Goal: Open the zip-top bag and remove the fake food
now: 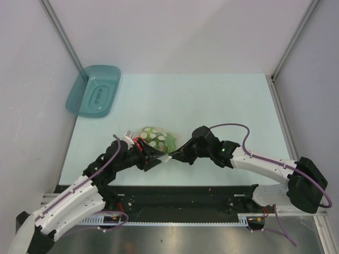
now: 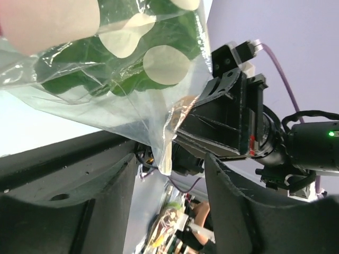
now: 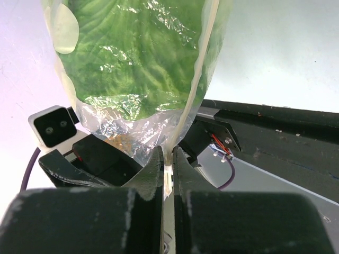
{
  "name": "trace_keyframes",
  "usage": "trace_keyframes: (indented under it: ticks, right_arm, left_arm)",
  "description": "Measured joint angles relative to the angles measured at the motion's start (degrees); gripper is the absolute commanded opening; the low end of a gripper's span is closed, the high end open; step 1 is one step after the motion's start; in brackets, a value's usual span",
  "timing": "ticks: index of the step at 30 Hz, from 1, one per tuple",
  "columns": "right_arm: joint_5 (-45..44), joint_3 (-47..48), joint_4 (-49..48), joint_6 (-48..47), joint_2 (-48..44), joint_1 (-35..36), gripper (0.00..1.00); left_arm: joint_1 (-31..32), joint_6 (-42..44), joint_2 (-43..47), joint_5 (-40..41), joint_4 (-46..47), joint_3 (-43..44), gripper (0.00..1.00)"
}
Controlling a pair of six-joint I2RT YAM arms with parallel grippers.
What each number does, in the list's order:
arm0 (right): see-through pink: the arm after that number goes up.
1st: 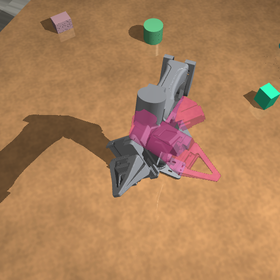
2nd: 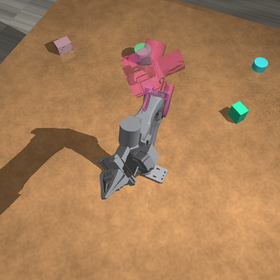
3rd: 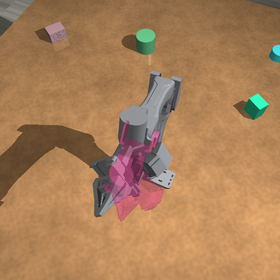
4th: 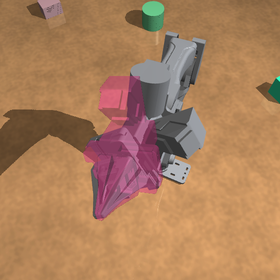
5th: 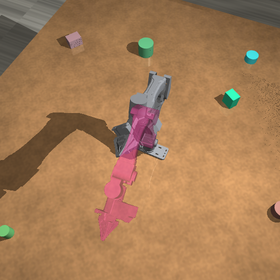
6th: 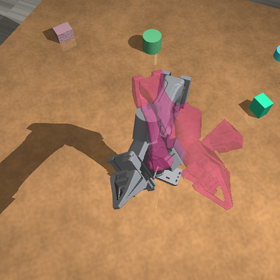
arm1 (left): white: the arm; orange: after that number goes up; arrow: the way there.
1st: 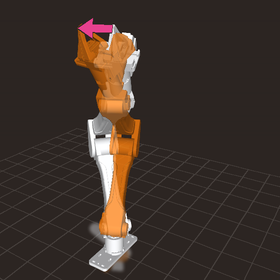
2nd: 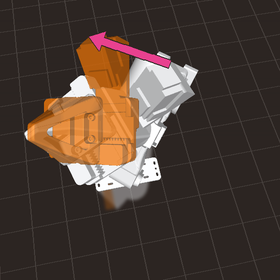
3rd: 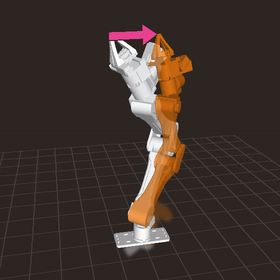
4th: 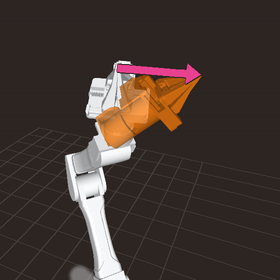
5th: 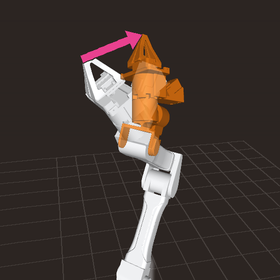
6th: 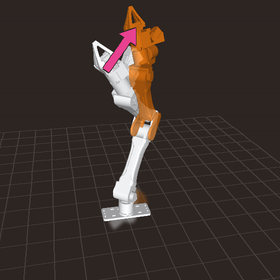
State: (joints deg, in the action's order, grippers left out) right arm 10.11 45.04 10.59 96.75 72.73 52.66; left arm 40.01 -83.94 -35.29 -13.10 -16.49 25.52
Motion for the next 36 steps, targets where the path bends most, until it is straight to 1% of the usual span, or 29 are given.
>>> trace_keyframes:
  ticks: [2,3,6,7,8,9,11,16,18,22,30,36]
  right_arm:
    - [0.0,0.0,0.0,0.0,0.0,0.0,0.0]
    - [0.0,0.0,0.0,0.0,0.0,0.0,0.0]
    - [0.1,0.0,-0.2,0.1,0.0,0.0,0.0]
    - [0.1,0.1,-0.2,0.0,0.0,0.0,0.0]
    - [0.0,0.2,-0.1,0.0,0.0,0.0,0.0]
    - [0.1,0.3,-0.1,0.0,0.0,0.0,0.0]
    - [0.0,0.3,-0.1,0.0,0.0,0.0,0.0]
    - [0.3,0.3,0.0,-0.5,0.0,-0.9,0.0]
    - [0.8,0.3,0.2,-0.9,0.0,-2.1,0.0]
    - [2.8,0.3,0.1,-2.7,-1.0,-5.5,0.0]
    - [6.3,0.3,0.2,-11.2,-1.0,-14.4,0.0]
    - [8.8,0.3,1.5,-19.9,2.4,-20.8,0.0]
  left_arm:
    - [0.0,0.0,-1.3,-0.8,0.5,0.0,0.58]
    - [0.0,0.1,-2.4,-1.1,0.6,0.1,0.46]
    - [0.0,0.5,-6.2,-1.9,0.5,1.1,0.25]
    - [0.0,0.5,-7.2,-2.1,0.7,1.3,0.22]
    - [0.0,0.4,-7.6,-2.2,1.0,1.3,0.16]
    - [0.0,0.3,-7.8,-2.3,1.1,1.3,0.13]
    - [0.0,-0.1,-7.8,-2.4,2.4,1.3,0.0]
    - [0.0,-0.4,-10.1,-3.0,6.2,1.4,0.0]
    - [0.0,-0.7,-11.1,-3.2,7.7,1.4,0.0]
    - [0.0,-1.4,-10.1,-2.1,8.7,2.3,0.0]
    - [-1.1,-2.5,-7.1,-2.3,9.4,3.5,0.0]
    - [-4.2,-2.4,-6.2,-2.7,9.1,4.3,0.0]
